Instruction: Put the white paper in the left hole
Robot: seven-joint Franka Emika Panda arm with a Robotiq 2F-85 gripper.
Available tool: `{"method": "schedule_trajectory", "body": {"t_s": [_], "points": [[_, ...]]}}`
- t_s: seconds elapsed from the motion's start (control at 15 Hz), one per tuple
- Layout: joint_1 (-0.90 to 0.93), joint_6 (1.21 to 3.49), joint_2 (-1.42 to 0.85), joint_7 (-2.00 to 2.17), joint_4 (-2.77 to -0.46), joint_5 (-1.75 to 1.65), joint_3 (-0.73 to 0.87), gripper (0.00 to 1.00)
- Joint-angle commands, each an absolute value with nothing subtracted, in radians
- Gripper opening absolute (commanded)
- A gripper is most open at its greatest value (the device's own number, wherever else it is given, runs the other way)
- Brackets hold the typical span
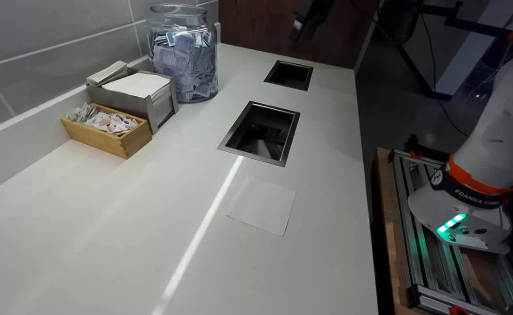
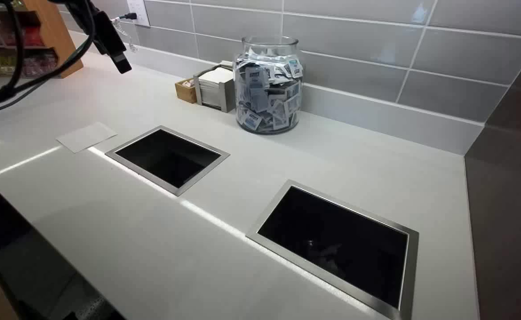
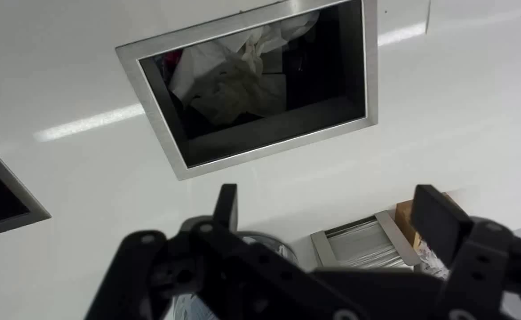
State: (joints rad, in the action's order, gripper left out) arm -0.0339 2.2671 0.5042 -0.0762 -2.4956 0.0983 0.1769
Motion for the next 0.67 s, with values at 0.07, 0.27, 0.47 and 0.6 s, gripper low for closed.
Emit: {"method": "schedule_trajectory", "body": {"t_s": [0.07,0.27,0.47,0.6], "points": [[-0.050,2.263,0.503,-0.084,-2.493,0.108,0.163,1.00],[-0.050,2.263,0.503,-0.084,-2.493,0.108,0.163,1.00],[-0.013,2.253,0.468,-0.086,-2.498,0.140,0.147,1.00],[0.028,2.255,0.419,-0.078,-2.504,0.170,0.113,1.00]]}}
